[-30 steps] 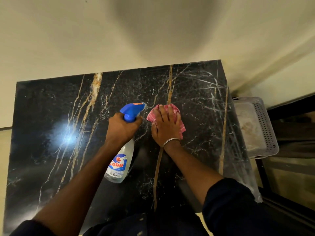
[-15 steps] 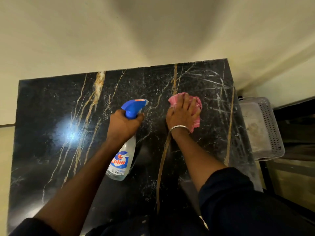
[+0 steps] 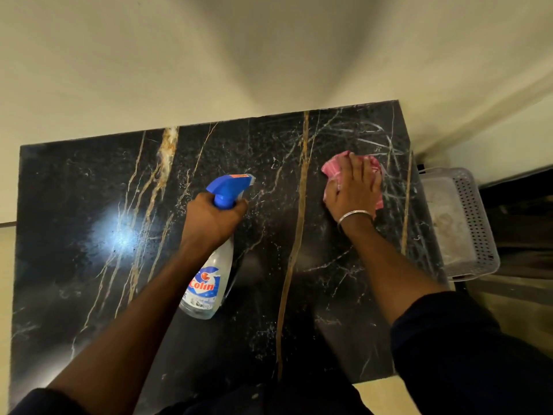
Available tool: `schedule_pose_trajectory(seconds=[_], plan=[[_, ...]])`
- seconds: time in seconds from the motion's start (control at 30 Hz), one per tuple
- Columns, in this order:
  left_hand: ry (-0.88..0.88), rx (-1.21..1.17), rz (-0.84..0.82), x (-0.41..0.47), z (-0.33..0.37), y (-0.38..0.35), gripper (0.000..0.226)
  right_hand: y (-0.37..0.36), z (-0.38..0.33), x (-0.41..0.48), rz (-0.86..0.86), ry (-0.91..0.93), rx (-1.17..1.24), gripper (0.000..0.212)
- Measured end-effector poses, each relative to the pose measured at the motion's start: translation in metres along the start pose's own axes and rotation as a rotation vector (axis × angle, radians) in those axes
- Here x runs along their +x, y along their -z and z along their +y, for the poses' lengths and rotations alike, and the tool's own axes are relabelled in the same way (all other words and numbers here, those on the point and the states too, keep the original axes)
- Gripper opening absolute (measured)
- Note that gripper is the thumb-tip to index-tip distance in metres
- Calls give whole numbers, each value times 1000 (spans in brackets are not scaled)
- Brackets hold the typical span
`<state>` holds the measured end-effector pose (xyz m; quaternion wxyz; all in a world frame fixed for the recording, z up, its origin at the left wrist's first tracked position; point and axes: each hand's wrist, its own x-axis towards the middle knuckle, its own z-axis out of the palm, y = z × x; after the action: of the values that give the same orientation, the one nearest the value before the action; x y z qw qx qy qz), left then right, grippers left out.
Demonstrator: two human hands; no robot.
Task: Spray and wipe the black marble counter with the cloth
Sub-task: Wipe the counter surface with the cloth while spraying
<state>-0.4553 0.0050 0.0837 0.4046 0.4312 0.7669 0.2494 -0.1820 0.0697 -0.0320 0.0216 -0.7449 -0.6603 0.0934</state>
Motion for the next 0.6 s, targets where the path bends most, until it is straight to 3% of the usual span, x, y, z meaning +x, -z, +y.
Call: schedule_pose_trajectory(seconds=[0.17, 0.4, 0.53, 0.6], plan=[[-26, -28, 2, 5, 1, -3, 17, -3, -30, 3, 8, -176, 14, 70], [4, 0, 31, 12, 0, -11, 20, -16, -119, 1, -89, 183, -19, 70], [28, 1, 15, 18, 6, -12, 20, -12, -97, 18, -112, 349, -41, 69], [17, 5, -6, 21, 9, -12, 17, -10, -75, 37, -73, 295, -29, 69]])
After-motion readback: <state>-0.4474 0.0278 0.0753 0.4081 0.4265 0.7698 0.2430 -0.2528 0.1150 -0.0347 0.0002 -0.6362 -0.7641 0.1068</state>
